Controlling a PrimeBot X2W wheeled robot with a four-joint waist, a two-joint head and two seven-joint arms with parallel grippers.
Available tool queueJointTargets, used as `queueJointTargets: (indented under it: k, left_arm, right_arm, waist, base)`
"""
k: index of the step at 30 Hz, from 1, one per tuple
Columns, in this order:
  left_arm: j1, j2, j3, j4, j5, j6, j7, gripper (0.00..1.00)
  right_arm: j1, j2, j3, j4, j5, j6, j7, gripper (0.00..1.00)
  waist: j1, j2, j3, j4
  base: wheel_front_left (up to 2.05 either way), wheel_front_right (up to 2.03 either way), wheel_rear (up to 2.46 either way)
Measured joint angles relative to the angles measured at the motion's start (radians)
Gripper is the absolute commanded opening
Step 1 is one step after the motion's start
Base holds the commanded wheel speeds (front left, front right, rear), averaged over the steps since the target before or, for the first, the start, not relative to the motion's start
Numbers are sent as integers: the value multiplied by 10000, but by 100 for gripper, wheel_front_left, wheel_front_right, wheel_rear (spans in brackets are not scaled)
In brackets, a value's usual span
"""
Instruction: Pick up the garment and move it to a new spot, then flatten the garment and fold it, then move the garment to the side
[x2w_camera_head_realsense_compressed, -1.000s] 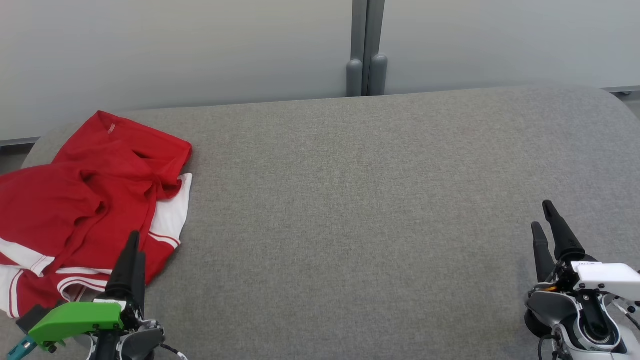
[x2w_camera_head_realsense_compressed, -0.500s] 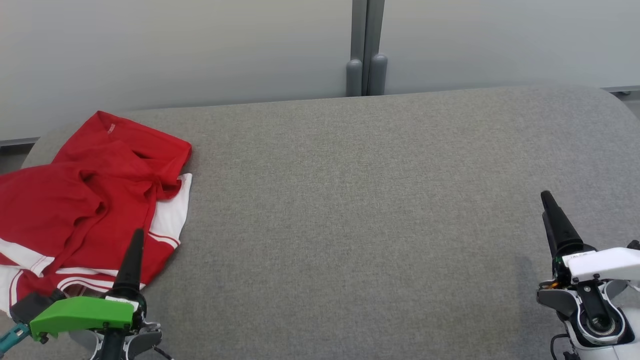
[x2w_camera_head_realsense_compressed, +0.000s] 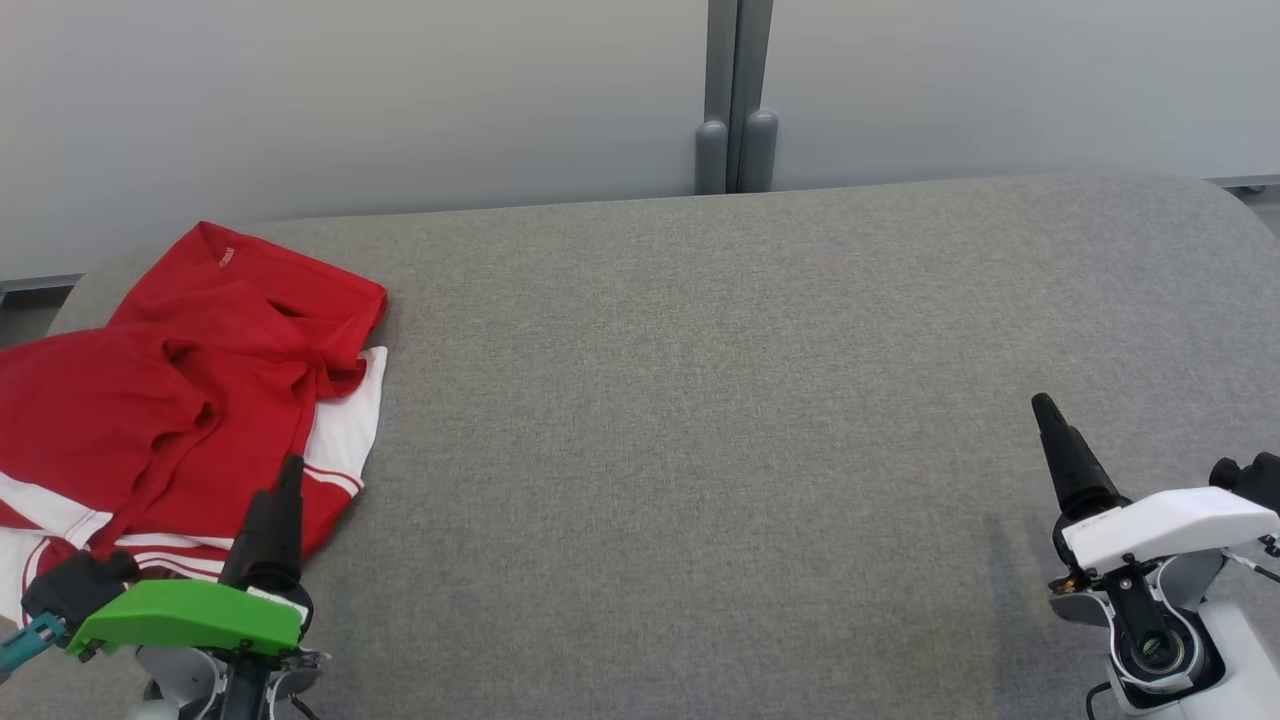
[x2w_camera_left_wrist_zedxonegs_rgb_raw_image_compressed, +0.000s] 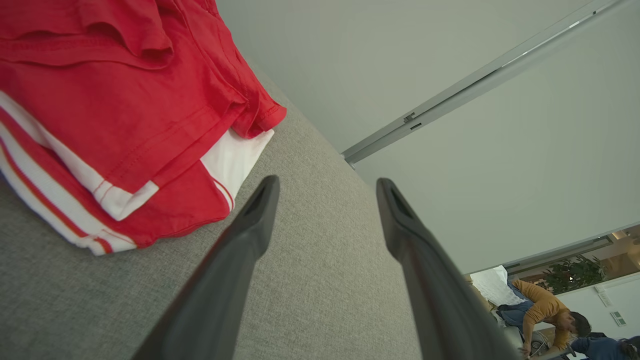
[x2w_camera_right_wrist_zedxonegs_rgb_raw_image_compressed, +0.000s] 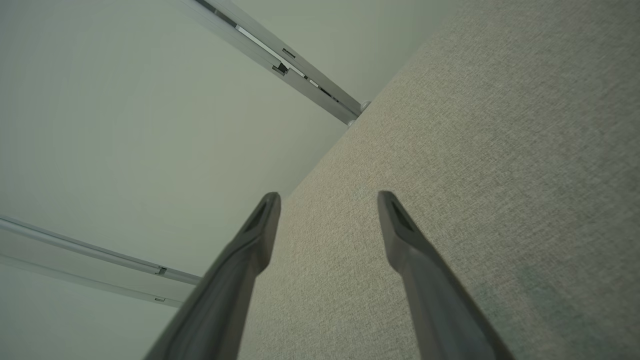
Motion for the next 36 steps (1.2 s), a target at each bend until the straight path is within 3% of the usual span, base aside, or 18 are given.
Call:
queueJointTargets:
  k: [36]
  left_arm:
    - [449,460,-738,-322,4713,514,-1149,100]
  right_arm:
    - [10,-855,1394,309,-4376,-826,-1195,100]
  waist:
    - [0,0,-51,10]
  base:
    - [0,0,0]
